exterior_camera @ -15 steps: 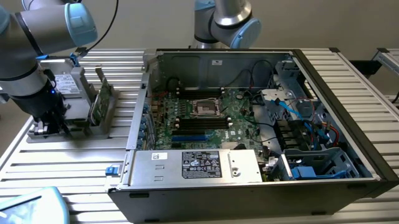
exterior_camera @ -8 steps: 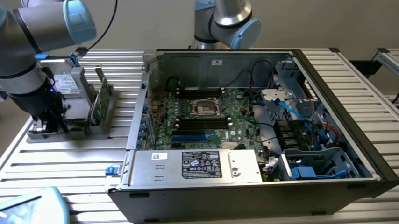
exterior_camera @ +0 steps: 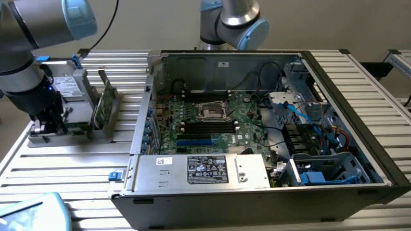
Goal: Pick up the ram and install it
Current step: 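Pick up the ram and move it above insertion slot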
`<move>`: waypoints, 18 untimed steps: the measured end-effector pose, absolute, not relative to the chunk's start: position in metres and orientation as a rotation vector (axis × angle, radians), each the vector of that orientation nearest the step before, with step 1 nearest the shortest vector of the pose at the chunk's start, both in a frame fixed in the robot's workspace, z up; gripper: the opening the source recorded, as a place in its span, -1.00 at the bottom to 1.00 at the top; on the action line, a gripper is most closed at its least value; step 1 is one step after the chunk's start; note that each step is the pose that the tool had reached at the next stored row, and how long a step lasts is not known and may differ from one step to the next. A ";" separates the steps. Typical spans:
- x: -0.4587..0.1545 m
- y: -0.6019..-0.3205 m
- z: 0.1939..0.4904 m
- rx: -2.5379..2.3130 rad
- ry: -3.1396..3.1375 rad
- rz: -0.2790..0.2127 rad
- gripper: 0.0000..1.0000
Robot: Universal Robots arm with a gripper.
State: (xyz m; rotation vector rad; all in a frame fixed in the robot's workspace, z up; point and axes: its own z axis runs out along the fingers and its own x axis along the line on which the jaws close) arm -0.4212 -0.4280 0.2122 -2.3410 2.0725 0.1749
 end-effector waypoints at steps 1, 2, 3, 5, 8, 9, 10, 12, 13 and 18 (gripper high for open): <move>-0.421 -0.428 0.215 -2.341 2.072 0.175 -0.73; -0.421 -0.428 0.218 -2.341 2.072 0.175 -0.73; -0.421 -0.428 0.220 -2.341 2.072 0.175 -0.73; -0.421 -0.428 0.223 -2.340 2.072 0.176 -0.73; -0.421 -0.428 0.226 -2.341 2.072 0.178 -0.73; -0.420 -0.428 0.228 -2.341 2.073 0.180 -0.73; -0.420 -0.429 0.230 -2.342 2.073 0.182 -0.73; -0.419 -0.429 0.235 -2.344 2.075 0.188 -0.73; -0.418 -0.429 0.239 -2.345 2.076 0.191 -0.73; -0.411 -0.432 0.261 -2.348 2.080 0.202 -0.73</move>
